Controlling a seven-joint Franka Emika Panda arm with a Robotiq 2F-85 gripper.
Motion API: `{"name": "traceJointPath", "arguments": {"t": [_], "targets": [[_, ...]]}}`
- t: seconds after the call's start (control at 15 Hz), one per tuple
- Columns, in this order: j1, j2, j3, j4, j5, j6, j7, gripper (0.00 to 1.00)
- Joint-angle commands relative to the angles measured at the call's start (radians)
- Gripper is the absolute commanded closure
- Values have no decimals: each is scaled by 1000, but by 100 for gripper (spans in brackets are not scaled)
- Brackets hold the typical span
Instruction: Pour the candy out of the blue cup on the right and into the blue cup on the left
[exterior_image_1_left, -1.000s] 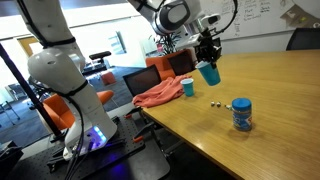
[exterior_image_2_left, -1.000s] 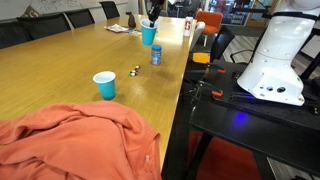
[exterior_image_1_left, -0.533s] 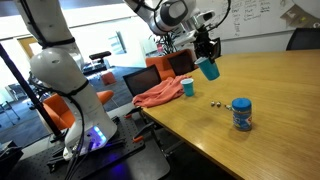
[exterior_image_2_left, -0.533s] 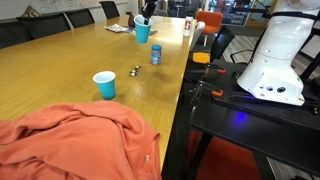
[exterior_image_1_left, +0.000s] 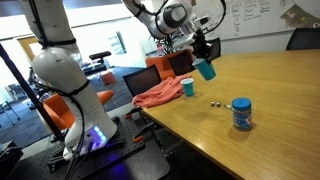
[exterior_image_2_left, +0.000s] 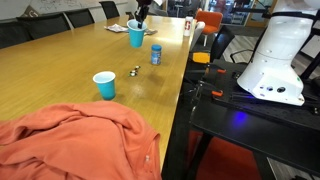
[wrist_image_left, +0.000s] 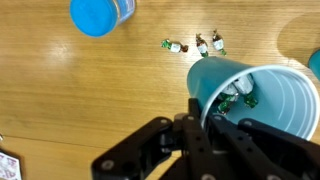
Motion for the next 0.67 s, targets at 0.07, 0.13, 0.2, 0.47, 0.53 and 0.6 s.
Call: {"name": "traceJointPath", "arguments": {"t": [0.07, 0.13, 0.2, 0.47, 0.53, 0.6], "targets": [[136, 74, -19, 118, -188, -55, 187, 99], [162, 90, -15, 138, -211, -67, 213, 99], [188, 103, -14, 156, -234, -81, 234, 99], [289, 148, -23, 215, -365, -159, 319, 99], [308, 156, -22, 224, -410, -185, 347, 99], [330, 166, -24, 238, -469, -214, 385, 99]]}}
